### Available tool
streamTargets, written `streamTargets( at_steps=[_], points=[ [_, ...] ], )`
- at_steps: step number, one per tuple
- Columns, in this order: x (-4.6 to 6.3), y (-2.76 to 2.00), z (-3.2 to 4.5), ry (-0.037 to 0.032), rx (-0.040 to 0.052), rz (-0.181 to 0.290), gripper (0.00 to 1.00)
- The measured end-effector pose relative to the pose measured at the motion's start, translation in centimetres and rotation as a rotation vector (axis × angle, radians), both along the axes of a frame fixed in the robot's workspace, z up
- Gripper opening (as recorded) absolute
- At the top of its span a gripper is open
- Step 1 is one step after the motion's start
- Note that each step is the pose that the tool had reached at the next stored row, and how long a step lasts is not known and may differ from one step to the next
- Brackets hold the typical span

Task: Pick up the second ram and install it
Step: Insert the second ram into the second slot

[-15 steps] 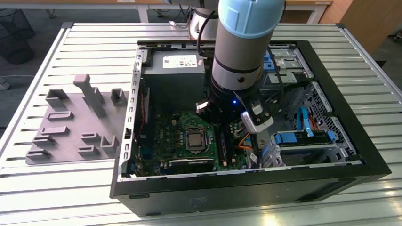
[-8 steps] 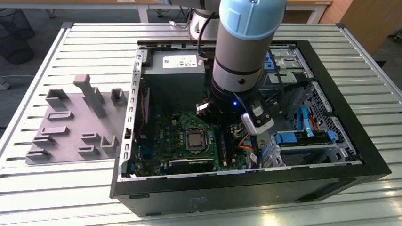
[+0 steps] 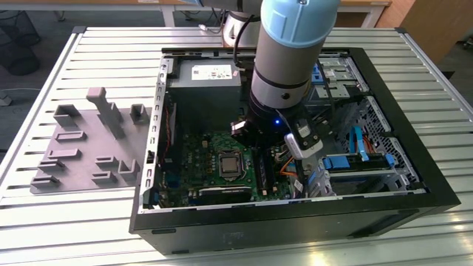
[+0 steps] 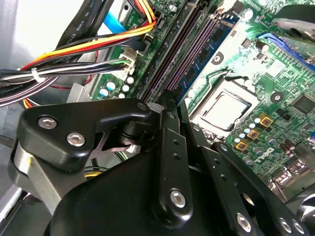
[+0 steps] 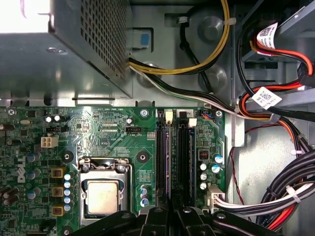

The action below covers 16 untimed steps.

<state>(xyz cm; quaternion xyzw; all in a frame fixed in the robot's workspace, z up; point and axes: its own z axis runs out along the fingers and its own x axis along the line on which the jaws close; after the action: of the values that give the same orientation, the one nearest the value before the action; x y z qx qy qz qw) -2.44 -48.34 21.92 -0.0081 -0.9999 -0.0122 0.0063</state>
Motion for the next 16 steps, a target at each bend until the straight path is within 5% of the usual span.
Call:
streamTargets(
  at_steps=[16],
  points=[
    [0.11, 0.0, -0.1, -0.0001, 0.0002, 0.004, 0.14]
  ],
)
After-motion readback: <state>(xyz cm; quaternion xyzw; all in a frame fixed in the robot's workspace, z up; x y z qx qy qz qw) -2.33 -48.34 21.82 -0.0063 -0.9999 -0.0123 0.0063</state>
